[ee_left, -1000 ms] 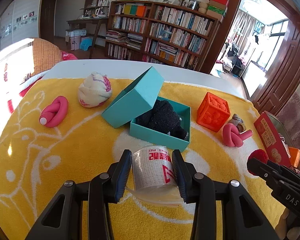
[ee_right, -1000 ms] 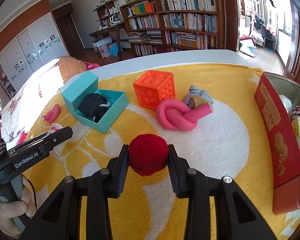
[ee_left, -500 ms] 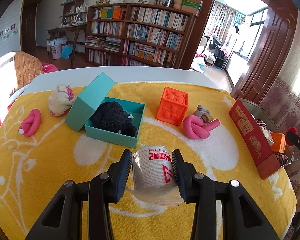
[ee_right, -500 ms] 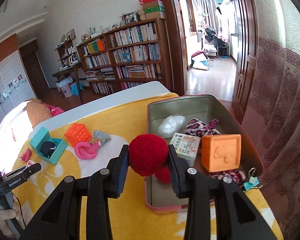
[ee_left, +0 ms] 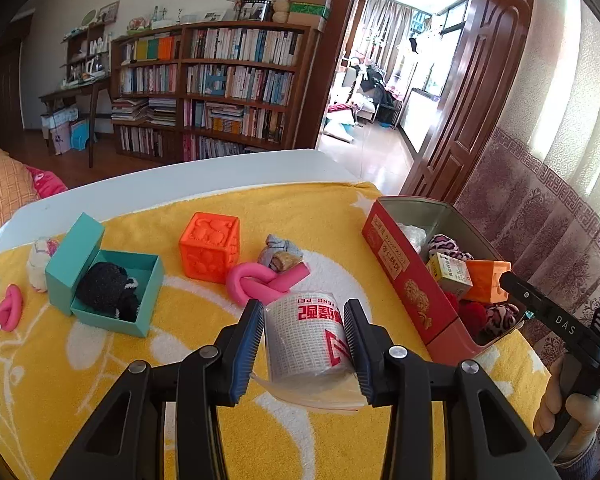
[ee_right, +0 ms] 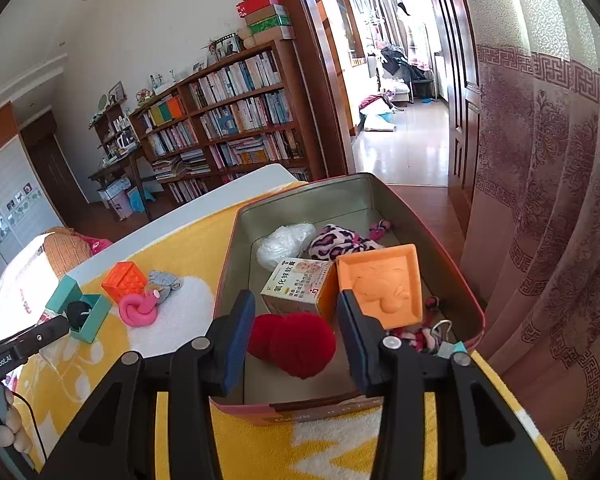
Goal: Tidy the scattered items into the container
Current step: 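Carry the tape roll and red pompom ball into the red tin and open both tools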
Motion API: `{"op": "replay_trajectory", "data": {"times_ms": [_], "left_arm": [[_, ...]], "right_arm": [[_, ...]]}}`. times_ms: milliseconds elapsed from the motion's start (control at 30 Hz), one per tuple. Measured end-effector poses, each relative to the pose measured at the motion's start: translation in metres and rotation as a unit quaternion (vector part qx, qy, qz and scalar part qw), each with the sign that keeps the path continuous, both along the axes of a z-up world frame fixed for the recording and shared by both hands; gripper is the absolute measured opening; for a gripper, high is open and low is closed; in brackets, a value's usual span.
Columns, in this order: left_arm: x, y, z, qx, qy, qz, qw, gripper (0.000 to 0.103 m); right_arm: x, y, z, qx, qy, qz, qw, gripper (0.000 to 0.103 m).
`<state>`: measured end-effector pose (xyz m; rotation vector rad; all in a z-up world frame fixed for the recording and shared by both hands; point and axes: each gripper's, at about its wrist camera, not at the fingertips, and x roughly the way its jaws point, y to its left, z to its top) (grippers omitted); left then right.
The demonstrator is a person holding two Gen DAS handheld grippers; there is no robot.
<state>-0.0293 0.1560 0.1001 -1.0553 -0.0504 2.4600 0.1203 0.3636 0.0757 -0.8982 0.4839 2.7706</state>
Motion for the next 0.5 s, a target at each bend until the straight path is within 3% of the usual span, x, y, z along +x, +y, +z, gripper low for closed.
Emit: {"op": "replay_trajectory", "data": {"times_ms": [133,300,500], "left_arm": [[-0.002,0.041,0.008,-0.001,0.006,-0.037,0.9993,0.043],[-0.012,0.093,0.015,0.001,0.009,-0.073,0.9973,0.043],[-0.031,0.149,0.018,0.004,-0.002,-0.106,0.9944,0.043]], "right_arm": [[0.014,0.007,-0.001,0.020,0.022,-0.050,0.998,0.053],[0.040,-0.002,0.004,0.107,0.077,-0.121,0.984,0.053],[0.051,-0.011,0.011,0.127,0.116,-0.133,0.976,0.053]]}}
